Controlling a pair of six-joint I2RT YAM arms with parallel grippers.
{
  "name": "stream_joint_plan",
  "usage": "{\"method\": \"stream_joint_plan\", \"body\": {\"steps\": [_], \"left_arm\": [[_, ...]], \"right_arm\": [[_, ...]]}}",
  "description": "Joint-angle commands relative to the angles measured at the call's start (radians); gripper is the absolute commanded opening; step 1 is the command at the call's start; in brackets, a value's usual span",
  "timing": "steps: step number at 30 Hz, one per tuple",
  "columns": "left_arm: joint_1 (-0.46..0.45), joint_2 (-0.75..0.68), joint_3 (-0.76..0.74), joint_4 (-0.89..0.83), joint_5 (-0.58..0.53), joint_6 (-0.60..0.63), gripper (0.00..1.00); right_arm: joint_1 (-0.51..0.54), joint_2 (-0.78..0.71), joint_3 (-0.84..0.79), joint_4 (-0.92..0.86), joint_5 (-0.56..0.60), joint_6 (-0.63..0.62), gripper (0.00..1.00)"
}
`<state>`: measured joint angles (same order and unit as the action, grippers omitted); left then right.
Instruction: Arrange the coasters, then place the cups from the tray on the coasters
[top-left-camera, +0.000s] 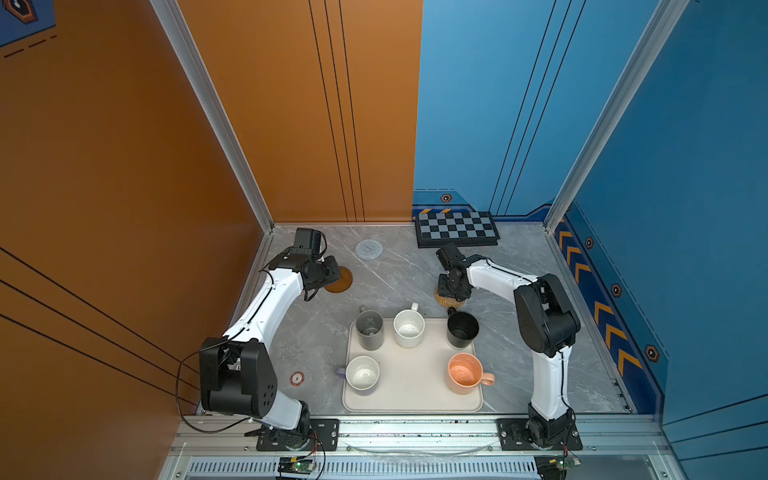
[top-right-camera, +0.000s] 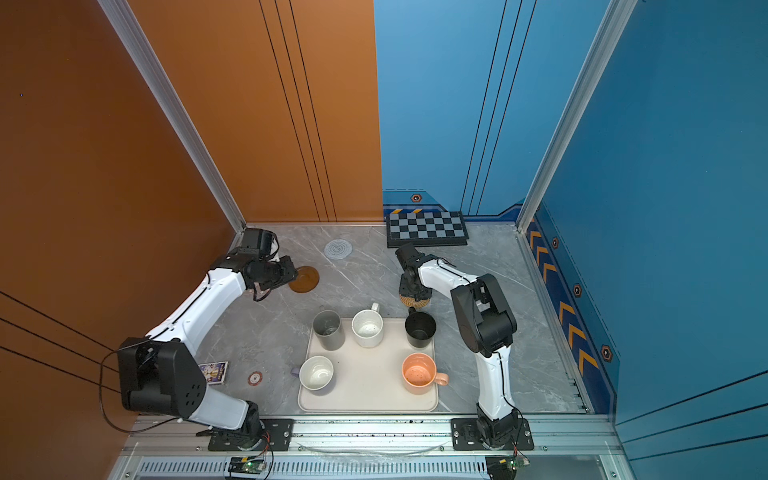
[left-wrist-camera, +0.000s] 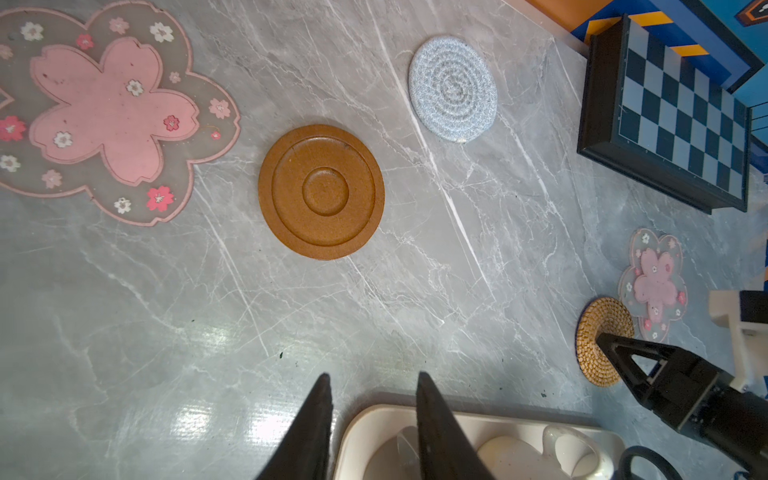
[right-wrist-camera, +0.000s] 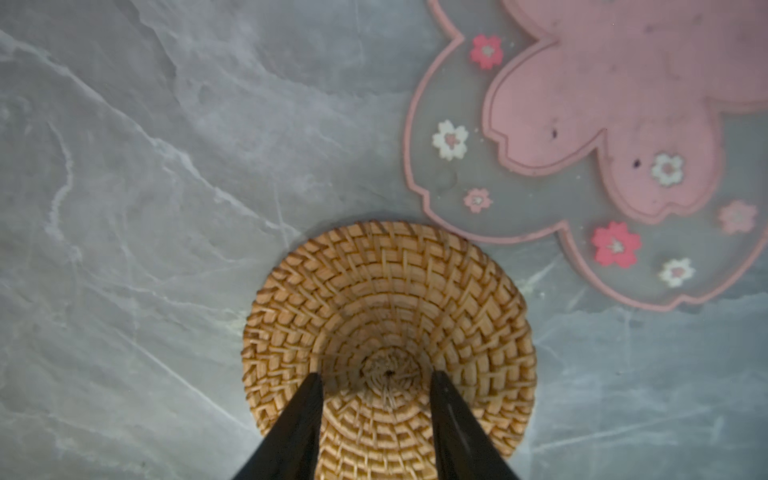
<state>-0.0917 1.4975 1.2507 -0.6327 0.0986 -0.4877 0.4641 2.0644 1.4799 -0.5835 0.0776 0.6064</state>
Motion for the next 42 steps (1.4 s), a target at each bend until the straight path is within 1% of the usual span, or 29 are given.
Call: {"method": "stream_joint_plan", "body": {"steps": [1,6,9,18,25,30,37,42], "left_arm": [[0.011,-0.029,-0.02,-0.018,-0.015,0.002,0.35],[0.018,-0.044,-0.032,-0.018,-0.016,0.001,0.34],[0.022,-0.052,-0.045,-0.018,-0.02,0.001,0.34],[0.029,-0.038,-0.05,-0.018,-0.019,-0.007,0.32],[0.029,-0.033,-0.057,-0.018,-0.024,-0.008,0.32],[0.033,-0.034,-0.06,-0.018,-0.036,-0.004,0.31],[0.037,-0.013,-0.046,-0.017,-0.035,-0.005,0.31],[0.038,0.0,-0.04,-0.016,-0.037,-0.003,0.3]], "right_arm": [[0.036,0.089,0.054,-0.019,-0.045,0.027,0.45],[0.07,0.184,0.182,-0.078,-0.052,0.015,0.45],[0.086,0.212,0.223,-0.096,-0.06,0.01,0.45],[0.137,0.281,0.31,-0.096,-0.115,0.021,0.46],[0.184,0.371,0.454,-0.095,-0.154,0.024,0.46],[0.195,0.433,0.541,-0.096,-0.176,0.039,0.46],[0.205,0.489,0.625,-0.096,-0.203,0.051,0.46],[0.212,0.504,0.642,-0.096,-0.213,0.062,0.46]]}}
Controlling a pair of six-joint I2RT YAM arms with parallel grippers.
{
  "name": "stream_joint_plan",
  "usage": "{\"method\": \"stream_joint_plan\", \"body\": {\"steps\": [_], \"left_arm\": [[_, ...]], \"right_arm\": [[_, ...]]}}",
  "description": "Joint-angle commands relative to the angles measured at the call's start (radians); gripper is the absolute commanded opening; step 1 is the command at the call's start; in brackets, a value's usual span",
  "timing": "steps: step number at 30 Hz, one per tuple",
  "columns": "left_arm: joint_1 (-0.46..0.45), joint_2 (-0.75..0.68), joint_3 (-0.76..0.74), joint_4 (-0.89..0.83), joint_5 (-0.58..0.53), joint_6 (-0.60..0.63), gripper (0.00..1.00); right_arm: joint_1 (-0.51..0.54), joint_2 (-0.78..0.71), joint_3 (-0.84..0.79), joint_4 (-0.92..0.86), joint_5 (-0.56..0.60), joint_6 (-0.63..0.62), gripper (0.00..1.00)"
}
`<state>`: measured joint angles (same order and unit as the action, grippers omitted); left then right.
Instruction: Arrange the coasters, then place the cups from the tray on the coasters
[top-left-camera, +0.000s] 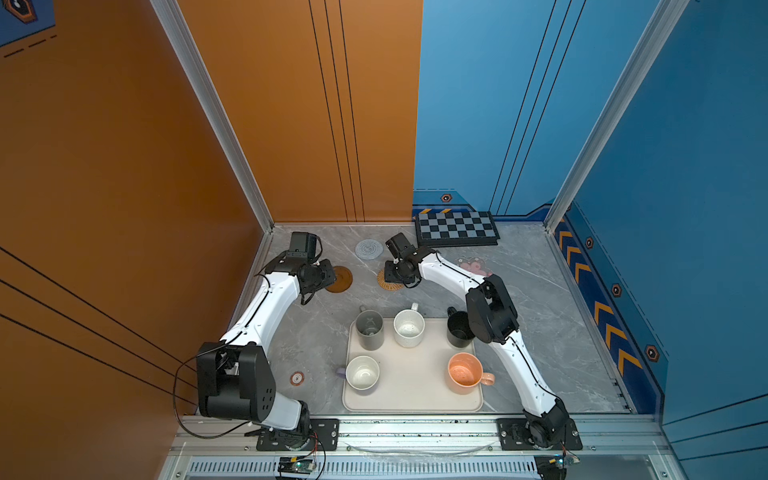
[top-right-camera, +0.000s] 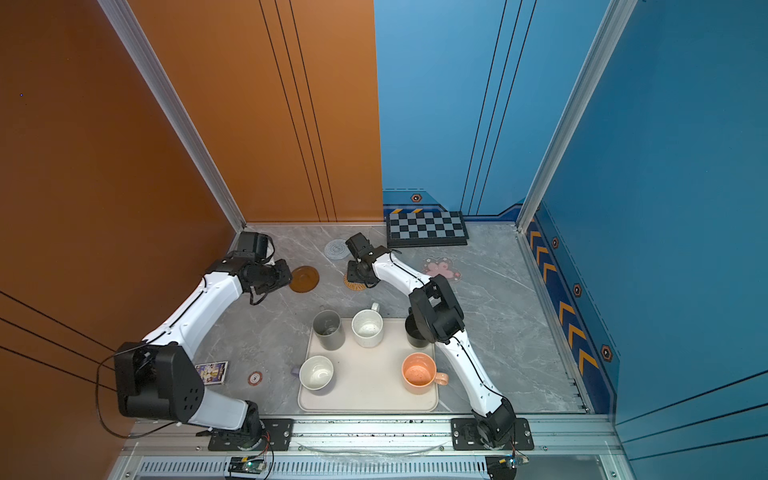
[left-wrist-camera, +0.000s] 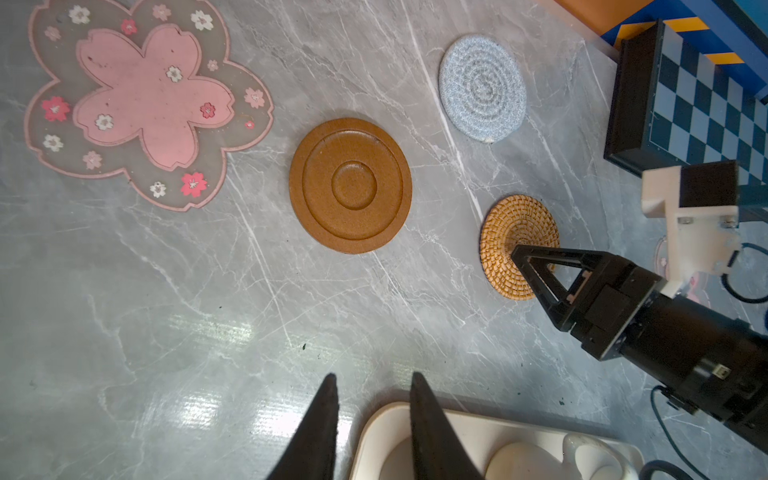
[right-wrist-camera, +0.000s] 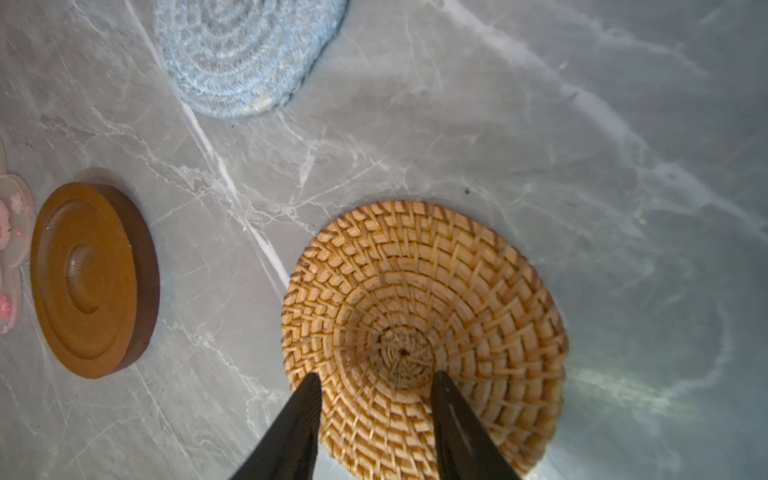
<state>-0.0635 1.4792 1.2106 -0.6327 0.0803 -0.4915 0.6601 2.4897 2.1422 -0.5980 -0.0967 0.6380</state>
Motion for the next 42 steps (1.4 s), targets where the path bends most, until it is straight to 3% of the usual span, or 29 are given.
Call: {"method": "stream_joint_plan", "body": {"steps": [1,12,32,42], "left_arm": [[0.01,0.02,0.001,-0.017,-0.019,0.001,0.3],[0.01,0.048,0.024,-0.016,-0.009,-0.002,0.3],[0.001,0.062,0.027,-0.014,-0.013,-0.024,0.3],[-0.012,0.049,0.024,-0.015,-0.011,-0.029,0.3]], "right_arm": [[0.018,0.079,-0.021,-0.083,-0.038,0.03,0.46],[-0.006,0.024,-0.142,-0.097,0.005,0.021,0.46],[-0.024,-0.062,-0.14,-0.097,0.066,-0.026,0.53],[-0.019,-0.109,-0.146,-0.015,-0.016,-0.031,0.57]]}}
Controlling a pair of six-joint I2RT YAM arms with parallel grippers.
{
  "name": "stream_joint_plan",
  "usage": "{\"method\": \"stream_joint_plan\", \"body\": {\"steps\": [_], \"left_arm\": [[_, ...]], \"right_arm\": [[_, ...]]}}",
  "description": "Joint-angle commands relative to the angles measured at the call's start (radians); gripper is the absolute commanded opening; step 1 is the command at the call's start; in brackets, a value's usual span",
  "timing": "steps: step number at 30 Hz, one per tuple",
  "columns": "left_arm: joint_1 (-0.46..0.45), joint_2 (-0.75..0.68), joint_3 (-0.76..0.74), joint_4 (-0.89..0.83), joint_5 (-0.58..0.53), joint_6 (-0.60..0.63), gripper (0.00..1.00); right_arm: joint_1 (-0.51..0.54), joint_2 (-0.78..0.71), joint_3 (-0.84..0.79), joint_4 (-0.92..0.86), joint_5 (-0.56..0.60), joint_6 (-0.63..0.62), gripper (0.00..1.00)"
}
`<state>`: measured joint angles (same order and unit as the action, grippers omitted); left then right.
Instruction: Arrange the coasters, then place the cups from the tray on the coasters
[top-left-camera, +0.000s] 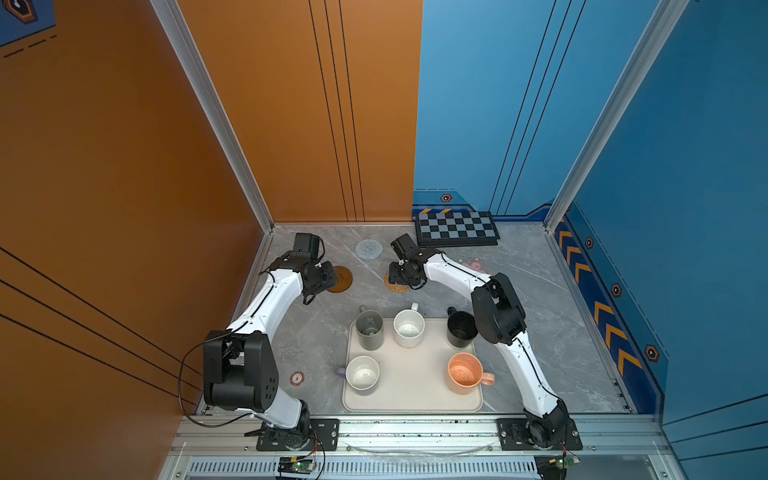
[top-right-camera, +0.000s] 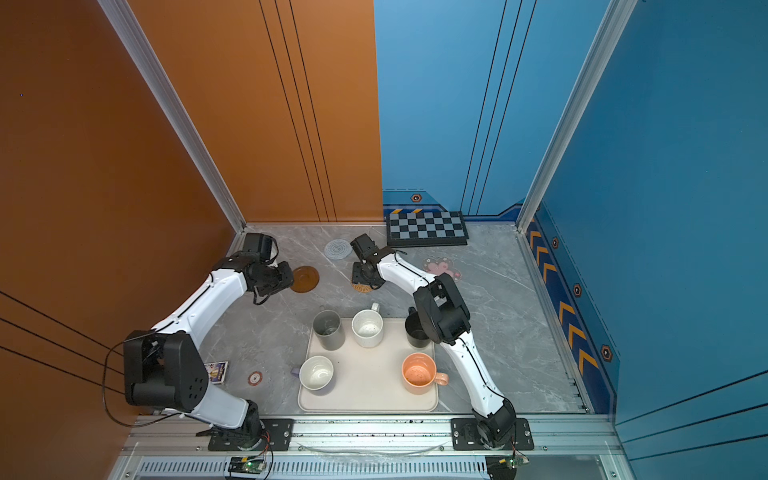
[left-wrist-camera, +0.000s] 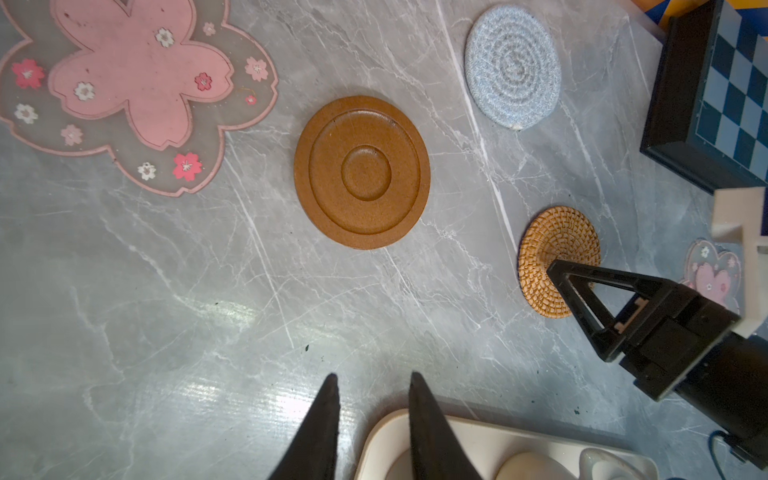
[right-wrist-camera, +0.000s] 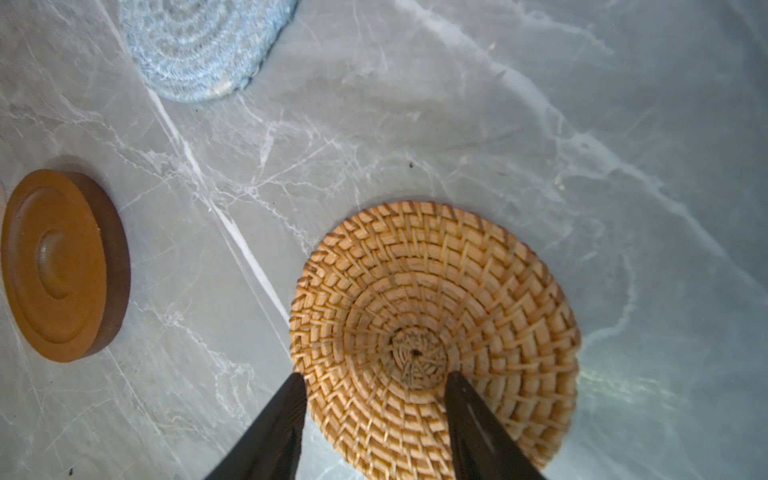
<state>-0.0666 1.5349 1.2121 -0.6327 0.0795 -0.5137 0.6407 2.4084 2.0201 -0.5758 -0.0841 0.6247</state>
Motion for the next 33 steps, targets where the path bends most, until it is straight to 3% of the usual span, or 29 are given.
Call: {"method": "stream_joint_plan", "body": {"steps": [1,10,19,25,33], "left_arm": [[-0.009,-0.009,0.021,-0.015,-0.008,-0.007,0.3],[-0.013,-0.025,0.016,-0.016,-0.007,0.0,0.3],[-0.036,-0.013,0.011,-0.012,0.0,0.019,0.31],[-0.181,0.131,0.116,0.07,0.101,0.074,0.3],[-0.305,0.409,0.276,0.252,0.212,0.026,0.29]], "right_arm": [[0.001,-0.038,-0.024,-0.032,-0.034,-0.021,0.57],[-0.005,-0.2,-0.14,0.042,-0.025,-0.07,0.59],[-0.092,-0.372,-0.346,0.094,-0.001,-0.093,0.59],[-0.178,-0.442,-0.473,0.093,0.044,-0.092,0.58],[-0.327,-0.512,-0.577,0.093,0.053,-0.113,0.58]]}}
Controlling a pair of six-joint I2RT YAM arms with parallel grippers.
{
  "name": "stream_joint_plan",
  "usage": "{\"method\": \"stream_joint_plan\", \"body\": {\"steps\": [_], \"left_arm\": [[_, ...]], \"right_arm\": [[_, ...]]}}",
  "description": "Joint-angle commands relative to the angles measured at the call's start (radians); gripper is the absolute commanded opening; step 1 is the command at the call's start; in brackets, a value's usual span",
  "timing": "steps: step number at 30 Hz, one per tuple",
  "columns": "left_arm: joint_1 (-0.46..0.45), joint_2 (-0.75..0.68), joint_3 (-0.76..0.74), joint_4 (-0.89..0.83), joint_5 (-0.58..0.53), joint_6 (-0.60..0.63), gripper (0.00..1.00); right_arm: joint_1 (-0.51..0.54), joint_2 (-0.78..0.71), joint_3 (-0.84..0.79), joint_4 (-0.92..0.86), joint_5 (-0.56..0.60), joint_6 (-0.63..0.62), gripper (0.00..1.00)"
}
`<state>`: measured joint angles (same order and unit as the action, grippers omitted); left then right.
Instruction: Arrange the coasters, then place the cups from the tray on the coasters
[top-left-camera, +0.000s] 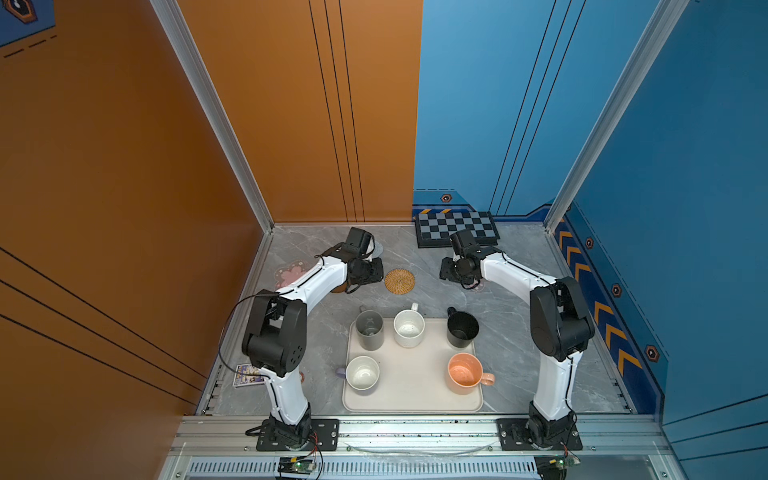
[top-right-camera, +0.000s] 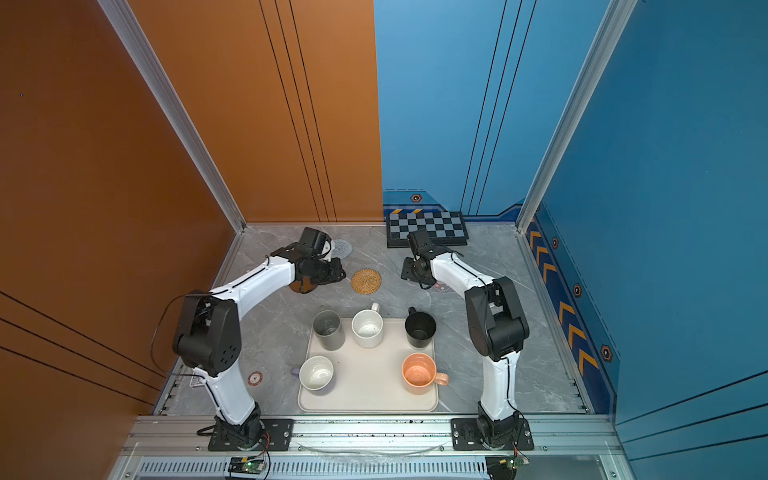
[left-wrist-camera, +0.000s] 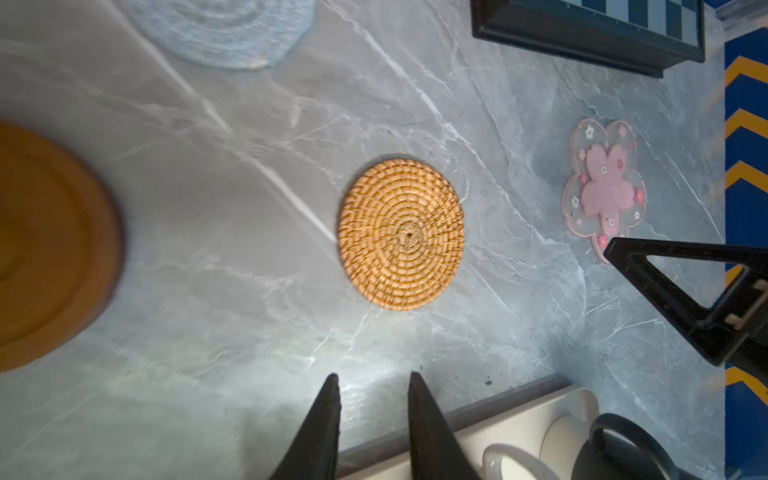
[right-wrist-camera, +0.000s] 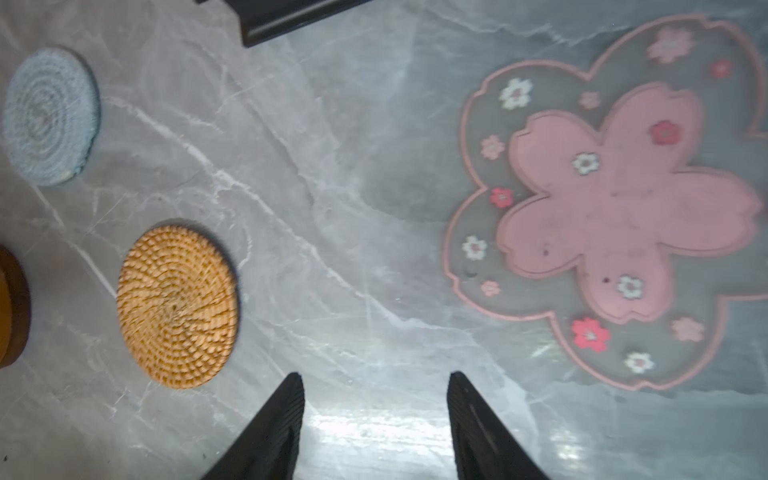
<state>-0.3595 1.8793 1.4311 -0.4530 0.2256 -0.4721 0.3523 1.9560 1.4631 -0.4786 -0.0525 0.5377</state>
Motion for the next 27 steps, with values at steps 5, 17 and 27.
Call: {"method": "stream_joint_plan", "body": {"steps": [5,17,27], "left_arm": [[-0.057,0.228,0.194,0.078,0.074,-0.034,0.29],[-0.046,0.34,0.244,0.057,0.029,-0.124,0.27],[-0.007,0.38,0.284,-0.008,0.006,-0.106,0.26]], "right_arm": [[-0.091,-0.103,-0.049,-0.005,0.007,-0.054,0.58],[-0.138,-0.16,-0.094,-0.003,-0.008,-0.074,0.58],[-0.145,-0.171,-0.123,-0.003,-0.011,-0.064,0.59]]}}
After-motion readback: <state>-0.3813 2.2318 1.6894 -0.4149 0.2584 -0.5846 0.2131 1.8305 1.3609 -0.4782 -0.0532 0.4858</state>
